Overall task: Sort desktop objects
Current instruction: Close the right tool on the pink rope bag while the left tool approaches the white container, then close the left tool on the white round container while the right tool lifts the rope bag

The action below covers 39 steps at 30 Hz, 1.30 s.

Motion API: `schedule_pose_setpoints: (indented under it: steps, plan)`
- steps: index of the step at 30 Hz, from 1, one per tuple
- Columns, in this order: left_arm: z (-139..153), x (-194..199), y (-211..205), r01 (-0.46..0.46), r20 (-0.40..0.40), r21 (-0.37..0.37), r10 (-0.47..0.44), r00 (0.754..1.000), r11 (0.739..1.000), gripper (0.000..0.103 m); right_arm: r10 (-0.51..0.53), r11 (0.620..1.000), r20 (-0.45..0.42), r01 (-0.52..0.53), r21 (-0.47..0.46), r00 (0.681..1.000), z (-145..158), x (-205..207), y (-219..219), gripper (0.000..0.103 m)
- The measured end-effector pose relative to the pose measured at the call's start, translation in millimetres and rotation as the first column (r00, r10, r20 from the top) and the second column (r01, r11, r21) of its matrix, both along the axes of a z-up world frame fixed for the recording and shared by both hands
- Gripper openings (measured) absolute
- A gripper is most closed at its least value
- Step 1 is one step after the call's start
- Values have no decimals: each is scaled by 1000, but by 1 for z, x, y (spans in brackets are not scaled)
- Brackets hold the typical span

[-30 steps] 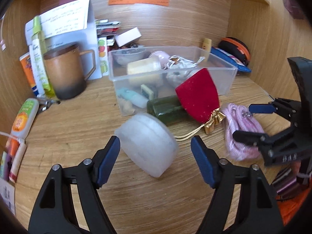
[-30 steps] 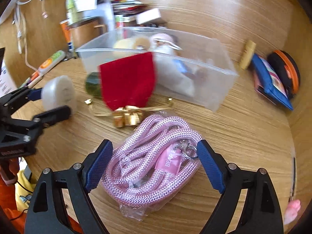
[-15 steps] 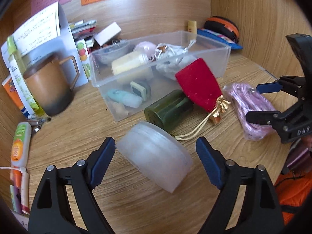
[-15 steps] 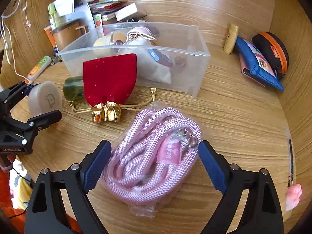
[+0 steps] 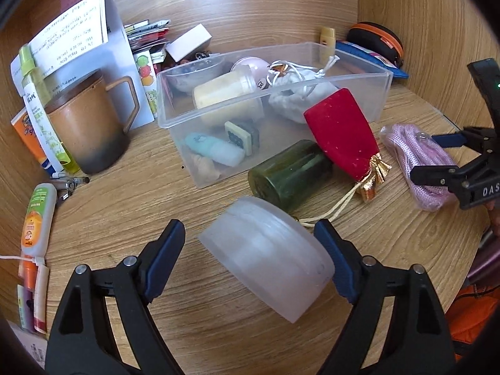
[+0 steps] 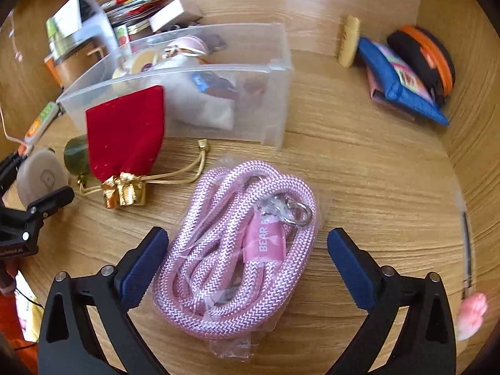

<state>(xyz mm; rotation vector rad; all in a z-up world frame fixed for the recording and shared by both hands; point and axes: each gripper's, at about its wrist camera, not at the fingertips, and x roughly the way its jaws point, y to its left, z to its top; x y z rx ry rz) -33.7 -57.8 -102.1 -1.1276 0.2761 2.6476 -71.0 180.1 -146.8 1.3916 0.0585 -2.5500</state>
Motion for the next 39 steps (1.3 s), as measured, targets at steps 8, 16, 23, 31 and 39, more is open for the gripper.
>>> schedule_pose_setpoints:
  steps: [8,16,23,31,39]
  plan:
    - [1,10,-7,-21,-14,14,21,1000,1000,85,65,995,-62,-60,79,996,-3,1,-21,101]
    - [1,20,-14,-36,-18,18,37,999,999,85,134,990,-81,-130,54,988,6,4,-25,77]
    - [8,8,-18,-89,-26,33,90,996,995,81,136,990,-77,-138,-24,988,11,1,-12,60]
    - [9,5,-30,-179,-28,55,181,983,982,60,123,989,-78,-128,-67,989,14,-1,5,54]
    - [13,-9,-33,-220,-36,84,224,974,972,60,129,990,-66,-132,-48,989,17,-9,16,53]
